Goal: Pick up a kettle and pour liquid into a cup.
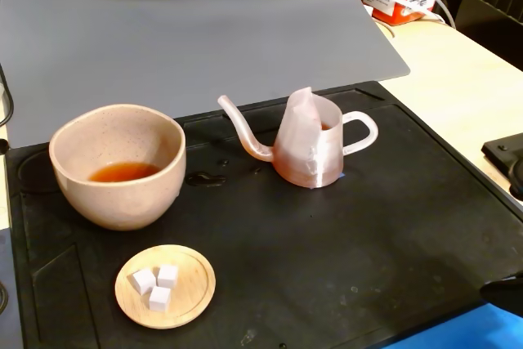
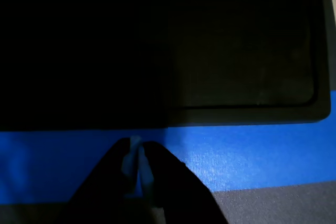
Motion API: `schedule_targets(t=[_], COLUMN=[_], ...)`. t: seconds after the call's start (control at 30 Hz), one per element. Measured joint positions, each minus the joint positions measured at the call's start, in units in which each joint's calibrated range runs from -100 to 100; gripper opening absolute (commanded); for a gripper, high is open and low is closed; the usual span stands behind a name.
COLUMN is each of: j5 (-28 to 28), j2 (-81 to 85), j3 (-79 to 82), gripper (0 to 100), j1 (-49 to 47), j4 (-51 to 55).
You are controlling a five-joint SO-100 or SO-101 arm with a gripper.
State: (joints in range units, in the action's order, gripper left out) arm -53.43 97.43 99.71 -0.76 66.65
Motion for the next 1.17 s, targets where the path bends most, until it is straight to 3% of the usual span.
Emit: schedule_targets(t=[0.27, 1.17], j5=[0.1, 0.1], j2=[0.2, 0.2], j3=[0.0, 0.0], gripper=[1, 1], j1=[0.0, 0.0], j4=[8.1, 8.1])
